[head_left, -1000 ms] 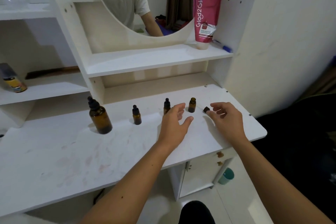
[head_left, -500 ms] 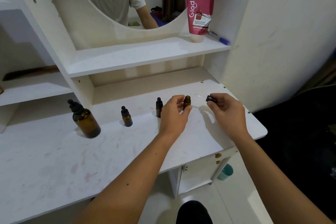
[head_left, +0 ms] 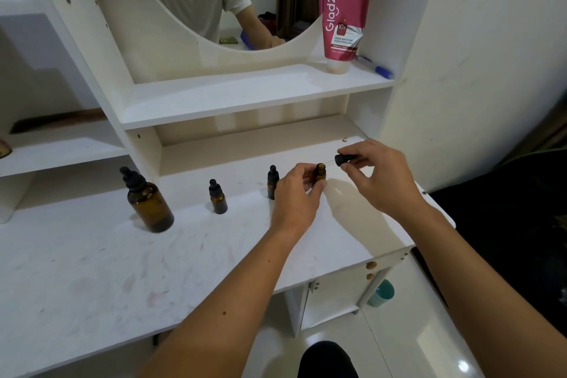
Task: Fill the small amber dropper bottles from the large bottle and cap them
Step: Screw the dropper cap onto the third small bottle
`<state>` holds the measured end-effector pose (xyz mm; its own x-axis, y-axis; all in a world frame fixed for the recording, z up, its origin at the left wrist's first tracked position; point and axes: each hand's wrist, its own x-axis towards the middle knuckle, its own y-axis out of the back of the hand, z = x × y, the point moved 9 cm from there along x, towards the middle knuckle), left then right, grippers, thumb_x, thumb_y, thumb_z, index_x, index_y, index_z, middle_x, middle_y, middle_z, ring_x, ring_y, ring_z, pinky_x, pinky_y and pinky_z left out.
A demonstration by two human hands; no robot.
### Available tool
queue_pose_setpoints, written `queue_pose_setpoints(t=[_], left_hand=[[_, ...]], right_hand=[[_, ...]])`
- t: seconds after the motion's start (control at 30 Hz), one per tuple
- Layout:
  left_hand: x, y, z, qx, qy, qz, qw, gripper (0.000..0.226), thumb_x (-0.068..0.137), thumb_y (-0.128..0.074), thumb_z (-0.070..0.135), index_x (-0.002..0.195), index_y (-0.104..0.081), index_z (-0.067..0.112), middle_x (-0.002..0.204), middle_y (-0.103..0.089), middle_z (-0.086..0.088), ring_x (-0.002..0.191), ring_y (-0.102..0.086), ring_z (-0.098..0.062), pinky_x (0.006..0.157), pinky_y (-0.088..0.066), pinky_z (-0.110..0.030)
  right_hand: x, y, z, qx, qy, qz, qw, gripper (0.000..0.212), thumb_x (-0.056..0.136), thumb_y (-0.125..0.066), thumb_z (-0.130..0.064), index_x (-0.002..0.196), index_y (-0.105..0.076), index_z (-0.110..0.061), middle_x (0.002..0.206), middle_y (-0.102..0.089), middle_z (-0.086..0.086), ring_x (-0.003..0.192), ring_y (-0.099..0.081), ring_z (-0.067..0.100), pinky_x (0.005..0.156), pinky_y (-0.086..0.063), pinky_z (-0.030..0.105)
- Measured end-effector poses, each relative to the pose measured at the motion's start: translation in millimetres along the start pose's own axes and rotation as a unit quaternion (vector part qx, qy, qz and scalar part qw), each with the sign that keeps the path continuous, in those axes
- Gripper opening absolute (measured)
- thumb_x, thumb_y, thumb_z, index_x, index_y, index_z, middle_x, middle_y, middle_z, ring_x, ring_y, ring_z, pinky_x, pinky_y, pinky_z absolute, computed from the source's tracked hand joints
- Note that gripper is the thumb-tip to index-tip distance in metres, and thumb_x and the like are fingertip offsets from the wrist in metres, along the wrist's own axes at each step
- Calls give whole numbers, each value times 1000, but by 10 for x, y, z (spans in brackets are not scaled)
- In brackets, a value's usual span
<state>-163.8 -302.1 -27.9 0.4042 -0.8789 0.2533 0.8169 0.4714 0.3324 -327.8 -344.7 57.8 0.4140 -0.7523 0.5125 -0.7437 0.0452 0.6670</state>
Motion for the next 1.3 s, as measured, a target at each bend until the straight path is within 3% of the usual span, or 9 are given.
queue_pose_setpoints(t=[0.17,0.5,0.6,0.7,0.77,0.93,1.07,1.2,1.3], left_hand=[[-2,-7,-6,-5,-5,-4,1000,29,96,-73,19,124,-68,14,110,-75,8,98,-71,-4,94,-57,-24],[-10,-14,-30,1,-1,-9,1000,24,98,-71,23,121,-68,18,104,-74,13,96,-69,-1,90,-58,-24],[-4,-13,-32,2,-3,-11,1000,22,98,-71,22,120,-68,19,104,-74,13,97,-69,-1,91,-58,-27],[-1,-11,-43,1,-5,-11,1000,19,97,-70,19,116,-69,20,102,-75,12,98,-70,-2,92,-58,-30],[-5,-16,-47,-1,-6,-14,1000,19,97,-70,16,116,-68,19,101,-75,12,99,-70,-1,92,-58,-29],[-1,-13,-25,-4,-6,-11,1000,23,98,-69,16,121,-68,17,107,-74,11,100,-70,-2,93,-59,-29],[-5,-10,-30,-2,-11,-10,1000,22,98,-69,12,119,-68,17,101,-75,11,98,-70,-1,92,-59,-27],[1,-12,-17,-3,-12,-10,1000,23,98,-69,13,121,-68,15,104,-75,11,98,-70,-1,93,-59,-29],[-6,-5,-15,-1,-10,-9,1000,23,98,-69,13,120,-68,16,102,-75,13,97,-70,0,92,-59,-28]], right_hand=[[167,-86,-192,-29,41,-56,997,23,92,-74,-7,114,-76,-13,106,-73,-1,87,-73,14,88,-60,29],[197,-406,-61,31,-40,-115,992,31,94,-72,-7,122,-73,-19,105,-76,-9,93,-70,0,90,-52,9],[186,-425,-7,33,-63,-95,993,23,92,-77,-13,115,-76,-17,101,-76,-7,89,-71,4,80,-48,2],[184,-409,43,18,-86,-64,994,26,86,-84,-30,108,-76,-19,92,-73,-7,85,-70,9,78,-52,13],[156,-405,63,15,-87,-58,994,30,86,-84,-35,111,-76,-22,97,-71,-8,86,-69,8,80,-55,20],[77,-416,110,75,-89,-60,991,25,93,-75,-15,116,-77,-23,100,-75,-16,92,-72,0,91,-57,18],[69,-395,159,97,-115,-27,988,18,87,-84,-25,103,-77,-23,88,-75,-12,82,-70,1,78,-54,10],[58,-390,131,107,-98,-26,989,23,93,-75,-17,115,-77,-20,100,-77,-13,89,-72,0,89,-57,18],[62,-404,161,104,-117,-19,987,16,88,-82,-22,103,-78,-20,89,-75,-10,79,-69,1,79,-55,13]])
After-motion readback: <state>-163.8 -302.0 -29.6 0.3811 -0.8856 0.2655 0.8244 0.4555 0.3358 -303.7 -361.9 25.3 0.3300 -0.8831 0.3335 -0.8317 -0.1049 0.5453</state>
